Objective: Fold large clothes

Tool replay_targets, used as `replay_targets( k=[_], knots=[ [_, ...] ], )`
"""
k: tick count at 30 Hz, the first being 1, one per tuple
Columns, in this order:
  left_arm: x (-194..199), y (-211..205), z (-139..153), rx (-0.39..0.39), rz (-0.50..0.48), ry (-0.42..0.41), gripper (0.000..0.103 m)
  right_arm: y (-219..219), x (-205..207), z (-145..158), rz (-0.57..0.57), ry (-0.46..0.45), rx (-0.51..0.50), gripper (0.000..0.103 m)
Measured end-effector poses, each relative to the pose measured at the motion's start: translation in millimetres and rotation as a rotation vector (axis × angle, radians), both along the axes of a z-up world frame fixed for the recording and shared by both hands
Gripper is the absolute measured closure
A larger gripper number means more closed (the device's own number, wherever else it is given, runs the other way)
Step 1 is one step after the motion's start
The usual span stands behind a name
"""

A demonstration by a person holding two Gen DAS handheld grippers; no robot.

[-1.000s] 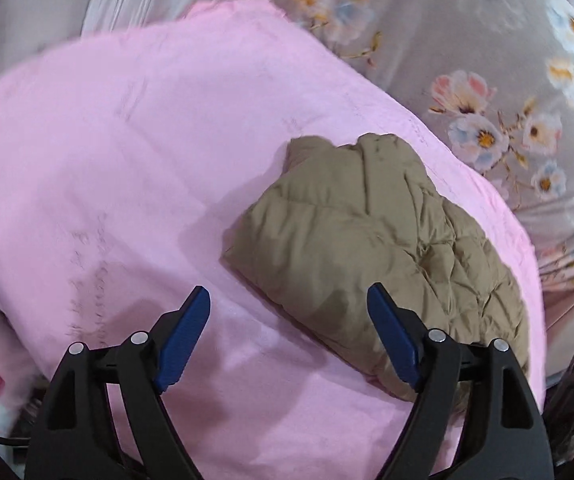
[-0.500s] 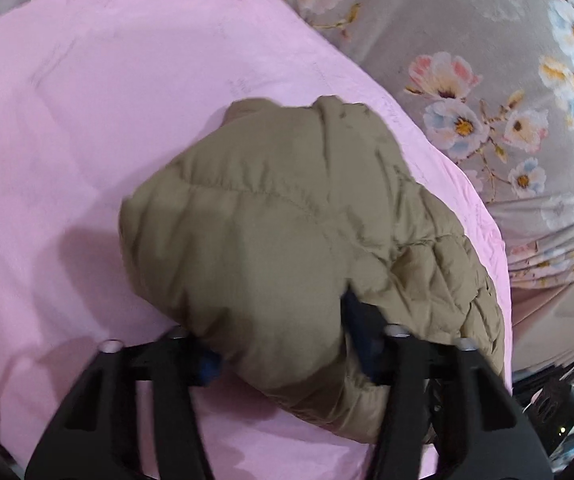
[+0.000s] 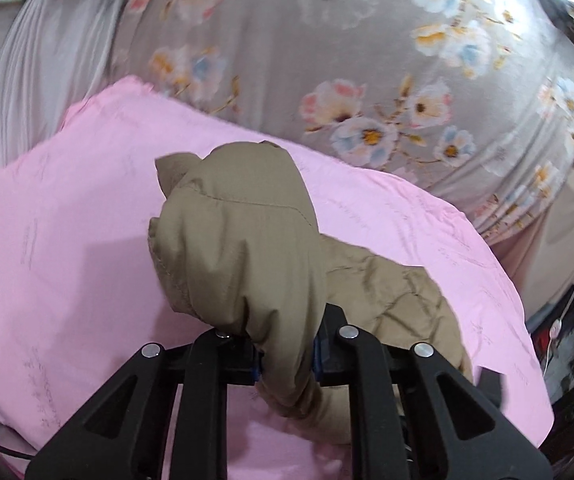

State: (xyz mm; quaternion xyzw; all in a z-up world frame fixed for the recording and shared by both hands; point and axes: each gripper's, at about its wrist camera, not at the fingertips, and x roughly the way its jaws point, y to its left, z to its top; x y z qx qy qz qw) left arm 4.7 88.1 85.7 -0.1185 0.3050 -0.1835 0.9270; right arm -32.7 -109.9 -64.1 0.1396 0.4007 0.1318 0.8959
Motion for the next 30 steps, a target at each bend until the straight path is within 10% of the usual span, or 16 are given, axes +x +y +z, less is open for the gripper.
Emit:
replay_targets(
  k=[6,11,21,30],
  knots=[
    [-9,-59,18,0.069,-0.116,-0.066,0.088,-18,-6,4,-0.022,-0.021,0.125,0.102],
    [-8,-131,12,0.116,-0.272,-0.072,0.088,-73,-63,27,-0.179,-0.085,0.021,0.102],
    [-17,-267,-74,0.249,-0.555,0.099,0.088,-166,-134,20,-0.466,-0.041,-0.024,0.101],
    [-31,-274,-65,0.274,-0.568,0.113,0.083,-197,-147,44,-0.548,-0.102,-0.055,0.093]
  ],
)
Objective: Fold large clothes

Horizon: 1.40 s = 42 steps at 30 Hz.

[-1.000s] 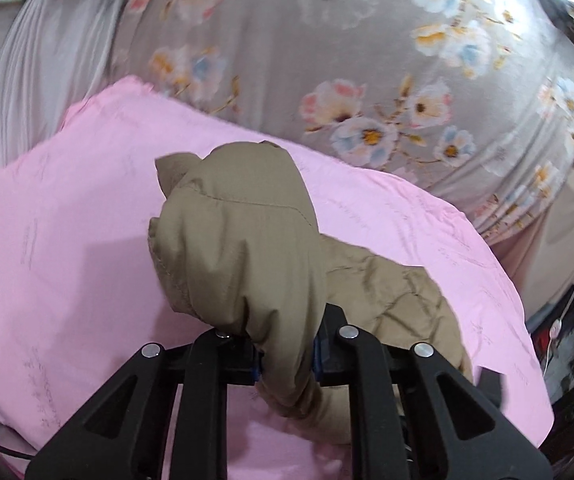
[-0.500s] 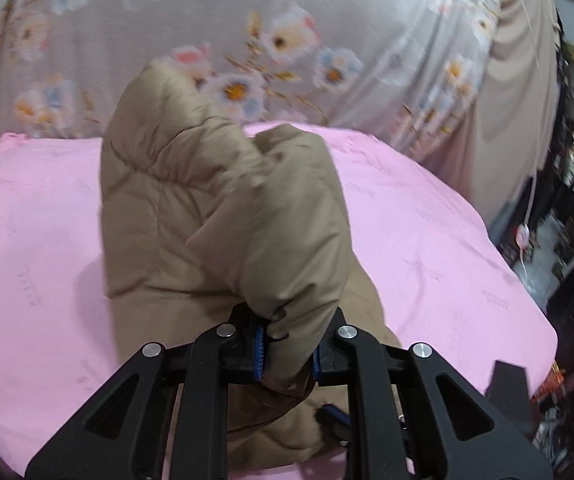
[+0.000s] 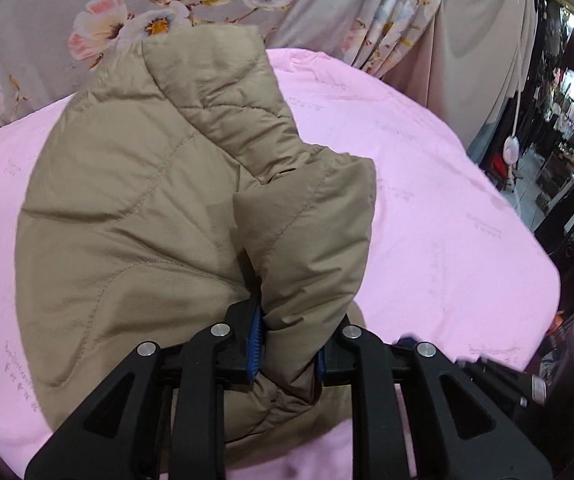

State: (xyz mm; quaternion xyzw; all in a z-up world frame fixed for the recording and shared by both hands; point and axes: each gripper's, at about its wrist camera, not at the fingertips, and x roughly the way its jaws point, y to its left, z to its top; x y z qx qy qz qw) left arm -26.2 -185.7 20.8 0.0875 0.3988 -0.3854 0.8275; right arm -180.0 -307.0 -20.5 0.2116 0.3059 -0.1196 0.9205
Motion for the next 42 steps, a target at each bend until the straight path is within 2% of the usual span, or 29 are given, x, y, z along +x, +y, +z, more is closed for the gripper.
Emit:
replay_targets(
  k=[1,2,3,4,5,6,7,10,13,17,19,21,22,24,26,29,34,42],
  knots=[
    [0,8,10,-0.012,-0.002,0.009,0.081,-3,0,13,-0.004,-0.028,-0.009,0.092],
    [0,17,20,-0.028,-0.004,0.015,0.080,-11,8,23,-0.003,-0.048,-0.013,0.088],
    [0,24,30,-0.052,-0.006,0.025,0.075,-14,11,35,-0.001,-0.078,-0.016,0.082],
    [1,35,43,-0.098,-0.014,0.042,0.060,-16,15,46,0.004,-0.109,-0.023,0.063],
    [1,44,53,-0.150,-0.027,0.055,0.046,-16,18,55,0.010,-0.135,-0.035,0.054],
    [0,56,66,-0.211,-0.034,0.060,0.016,-14,20,64,0.011,-0.163,-0.062,0.049],
    [-3,64,76,-0.241,-0.022,0.039,0.012,-12,23,71,0.009,-0.175,-0.084,0.049],
    [-8,85,102,-0.268,0.016,-0.044,0.012,-12,34,88,0.024,-0.199,-0.091,0.049],
    [7,108,116,-0.257,0.127,-0.099,0.014,1,49,98,0.110,-0.170,-0.070,0.049],
    [44,127,113,-0.194,0.279,-0.120,0.021,30,83,90,0.205,-0.082,-0.084,0.049],
    [63,128,103,-0.157,0.325,-0.101,0.028,34,98,80,0.198,-0.030,-0.101,0.049],
    [79,129,91,-0.136,0.348,-0.066,0.030,33,113,67,0.190,0.044,-0.125,0.067],
    [85,129,87,-0.133,0.353,-0.049,0.033,28,115,60,0.187,0.077,-0.099,0.091],
    [90,126,78,-0.127,0.354,-0.020,0.035,18,105,54,0.178,0.074,-0.048,0.095],
    [89,120,71,-0.126,0.337,-0.003,0.035,10,87,50,0.137,0.082,-0.037,0.097],
    [86,104,61,-0.099,0.307,0.002,0.035,3,68,33,0.066,0.144,-0.032,0.097],
    [82,69,21,-0.017,0.256,0.058,0.036,-2,63,-5,0.033,0.241,-0.022,0.097],
    [71,43,-9,0.070,0.231,-0.026,0.035,7,75,-40,0.036,0.299,-0.069,0.096]
  ],
)
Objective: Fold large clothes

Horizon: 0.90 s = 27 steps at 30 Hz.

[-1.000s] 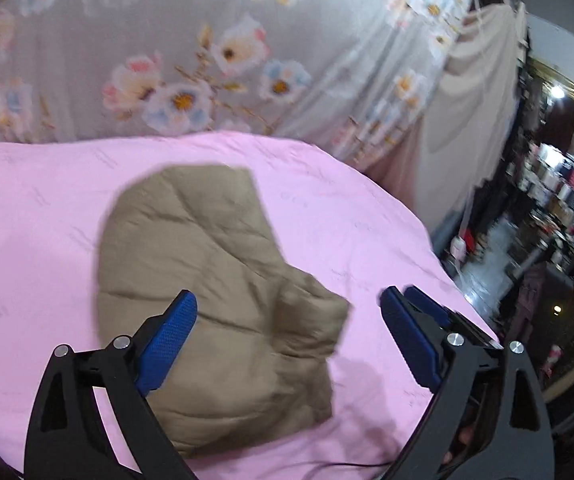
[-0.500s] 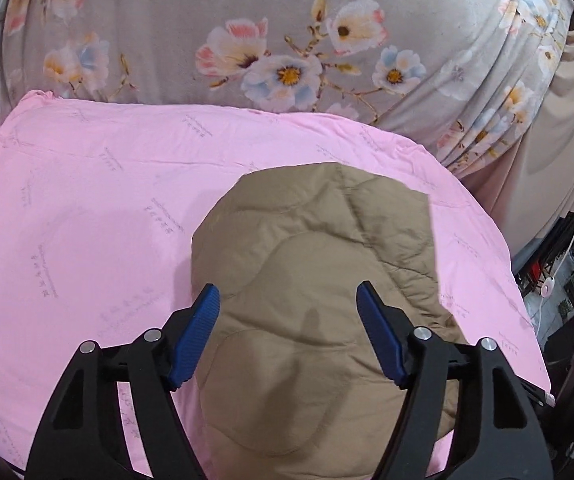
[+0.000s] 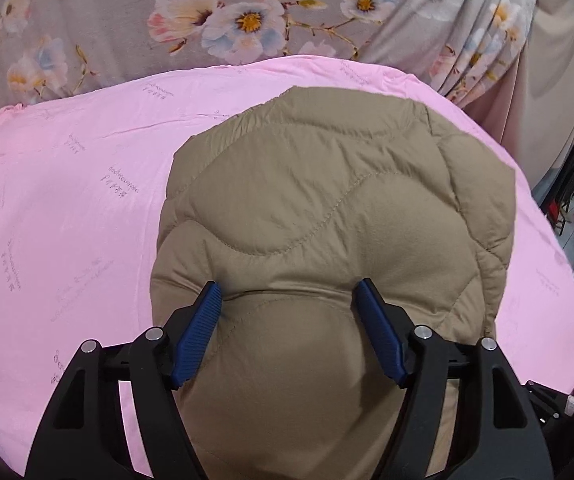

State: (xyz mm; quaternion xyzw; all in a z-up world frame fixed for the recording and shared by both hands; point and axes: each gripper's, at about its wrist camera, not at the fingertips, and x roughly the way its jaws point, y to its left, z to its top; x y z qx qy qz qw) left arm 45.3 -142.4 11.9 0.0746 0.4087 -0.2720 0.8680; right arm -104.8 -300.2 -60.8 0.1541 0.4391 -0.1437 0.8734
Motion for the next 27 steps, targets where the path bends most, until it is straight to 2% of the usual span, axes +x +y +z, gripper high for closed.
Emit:
replay_targets(
  k=[10,17,19,21,24,27],
  knots=[
    [0,-20,-30,0.062,-0.001,-0.034,0.035,-12,4,-22,-0.014,-0.012,0.040,0.095],
    [-7,-22,-33,0.079,0.004,-0.069,0.034,-14,-2,-24,0.003,-0.059,0.036,0.094],
    [-6,-16,-24,0.071,-0.008,-0.056,0.034,-19,-10,-13,-0.025,-0.056,0.078,0.093],
    [-3,-3,-8,0.033,-0.008,-0.025,0.035,-24,-19,12,-0.045,-0.114,0.096,0.090],
    [12,23,30,-0.048,0.050,-0.031,0.035,-29,-23,65,-0.065,-0.249,0.037,0.087],
    [34,37,63,-0.119,0.103,-0.058,0.034,-39,-3,102,-0.058,-0.352,0.049,0.060]
  ],
)
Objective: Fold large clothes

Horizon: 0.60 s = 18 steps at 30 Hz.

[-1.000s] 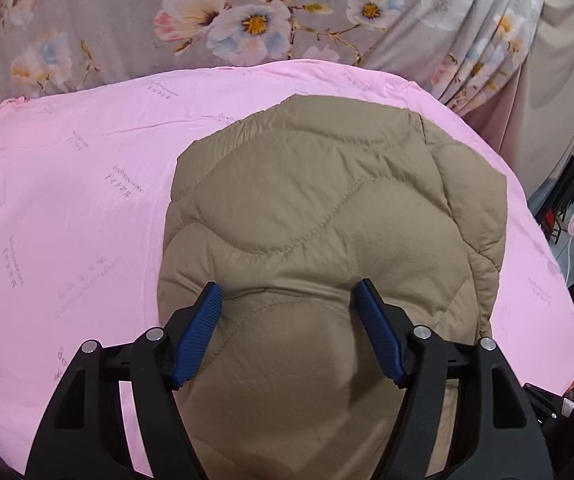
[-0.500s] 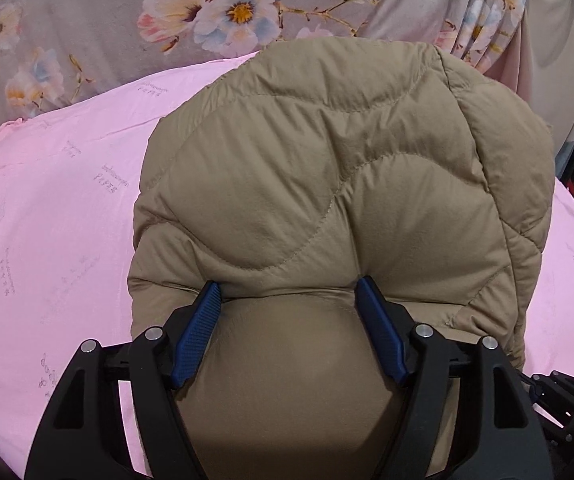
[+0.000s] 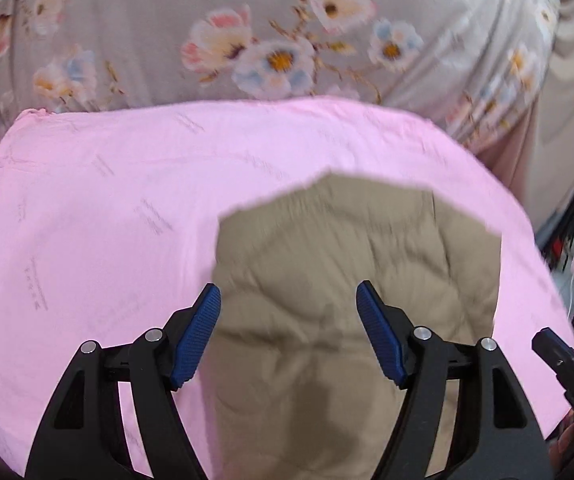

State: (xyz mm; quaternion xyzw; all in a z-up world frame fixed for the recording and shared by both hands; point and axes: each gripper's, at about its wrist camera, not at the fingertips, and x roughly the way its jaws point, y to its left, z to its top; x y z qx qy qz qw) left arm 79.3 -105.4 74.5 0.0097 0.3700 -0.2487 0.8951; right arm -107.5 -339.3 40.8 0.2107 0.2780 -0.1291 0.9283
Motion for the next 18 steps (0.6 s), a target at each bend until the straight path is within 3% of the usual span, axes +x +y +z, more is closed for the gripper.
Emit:
replay_targets(
  k=[1,2,5,8,9,11,13,15,18],
  knots=[
    [7,0,7,-0.010,0.010,-0.004,0.034,-2,11,6,0.000,-0.016,-0.003,0.049],
    [15,-2,12,-0.017,0.018,-0.009,0.033,-5,25,9,-0.007,-0.018,-0.008,0.047],
    [41,-17,17,-0.026,0.030,0.012,0.030,-17,68,-3,-0.010,0.015,0.052,0.046],
    [59,-36,5,-0.009,0.028,0.054,0.030,-32,102,-31,0.000,0.069,0.176,0.048],
    [64,-42,-1,-0.004,0.022,0.070,0.030,-34,109,-39,0.002,0.081,0.199,0.051],
    [73,-56,-18,0.021,0.025,0.107,0.032,-36,117,-51,-0.001,0.084,0.219,0.079],
    [76,-68,-37,0.043,0.021,0.132,0.039,-37,119,-59,-0.023,0.096,0.198,0.087],
    [75,-76,-49,0.054,0.021,0.125,0.041,-37,121,-71,-0.043,0.128,0.159,0.090],
    [73,-88,-57,0.079,0.012,0.113,0.052,-33,130,-90,-0.058,0.180,0.101,0.091]
  ],
)
